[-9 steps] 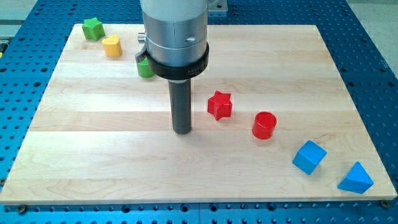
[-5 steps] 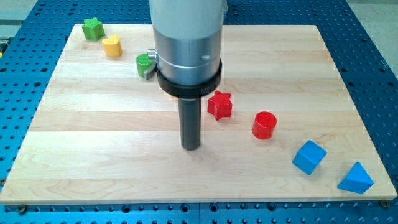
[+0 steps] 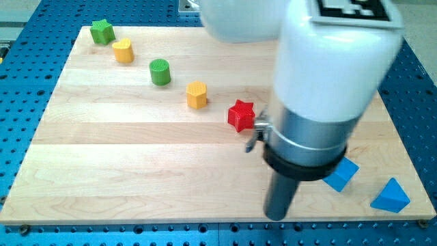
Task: Move the green circle and red star to the red circle
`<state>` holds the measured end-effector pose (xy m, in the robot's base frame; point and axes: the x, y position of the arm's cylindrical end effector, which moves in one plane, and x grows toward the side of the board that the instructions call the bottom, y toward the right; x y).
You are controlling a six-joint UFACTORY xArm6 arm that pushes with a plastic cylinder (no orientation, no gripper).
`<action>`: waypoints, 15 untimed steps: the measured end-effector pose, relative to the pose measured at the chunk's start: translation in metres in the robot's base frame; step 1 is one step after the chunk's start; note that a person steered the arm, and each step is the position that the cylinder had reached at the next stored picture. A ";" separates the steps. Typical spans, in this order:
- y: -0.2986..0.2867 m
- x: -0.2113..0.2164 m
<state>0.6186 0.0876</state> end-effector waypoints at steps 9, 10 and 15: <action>0.089 -0.124; 0.085 -0.125; 0.026 -0.284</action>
<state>0.3344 0.1140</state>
